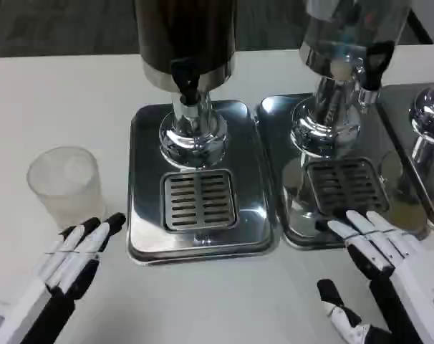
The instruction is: Grasp the cup under the faucet to collect the drink, then remove the cup.
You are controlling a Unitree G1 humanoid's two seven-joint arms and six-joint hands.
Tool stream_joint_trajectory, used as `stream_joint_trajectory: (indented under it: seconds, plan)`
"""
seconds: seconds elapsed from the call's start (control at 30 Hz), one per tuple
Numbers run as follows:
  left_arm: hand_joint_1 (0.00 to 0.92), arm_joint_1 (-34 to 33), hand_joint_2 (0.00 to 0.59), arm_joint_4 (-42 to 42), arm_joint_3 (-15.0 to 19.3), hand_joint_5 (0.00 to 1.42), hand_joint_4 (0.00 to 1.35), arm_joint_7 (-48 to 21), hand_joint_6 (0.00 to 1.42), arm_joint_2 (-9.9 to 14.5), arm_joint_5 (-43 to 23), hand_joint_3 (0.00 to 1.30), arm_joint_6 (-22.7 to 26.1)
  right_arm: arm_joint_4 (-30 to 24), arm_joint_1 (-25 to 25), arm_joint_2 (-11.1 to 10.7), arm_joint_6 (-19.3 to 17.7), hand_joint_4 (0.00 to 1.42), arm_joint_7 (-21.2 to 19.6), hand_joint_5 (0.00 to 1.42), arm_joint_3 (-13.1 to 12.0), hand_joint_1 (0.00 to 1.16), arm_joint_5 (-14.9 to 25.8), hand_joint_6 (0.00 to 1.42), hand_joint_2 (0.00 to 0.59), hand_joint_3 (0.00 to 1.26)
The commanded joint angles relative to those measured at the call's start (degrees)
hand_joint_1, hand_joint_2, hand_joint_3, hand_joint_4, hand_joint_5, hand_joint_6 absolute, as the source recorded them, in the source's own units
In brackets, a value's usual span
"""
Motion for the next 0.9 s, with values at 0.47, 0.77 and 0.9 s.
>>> stream_joint_trajectory:
  seconds: [0.47,0.77,0.9]
  plan:
    - [0.000,-0.39,0.037,1.12,-0.04,0.00,0.00,1.17,0.00,0.36,-1.03,0.00,-0.56,1.10,-1.01,0.36,-0.30,0.15,-0.16,0.15,-0.37,0.35,1.42,0.25,0.437,0.24]
    - [0.000,-2.06,0.019,6.95,1.33,0.00,0.00,2.25,0.09,0.05,-6.79,0.00,-4.75,-0.24,-1.63,1.74,1.13,0.15,1.79,0.16,0.44,0.35,1.26,0.26,0.437,0.25]
    - [0.000,-3.62,0.000,9.19,1.41,0.00,0.00,1.25,0.11,0.45,-10.25,0.00,-5.22,-0.92,-1.06,2.21,1.51,0.16,2.30,0.16,0.52,0.35,1.16,0.26,0.437,0.25]
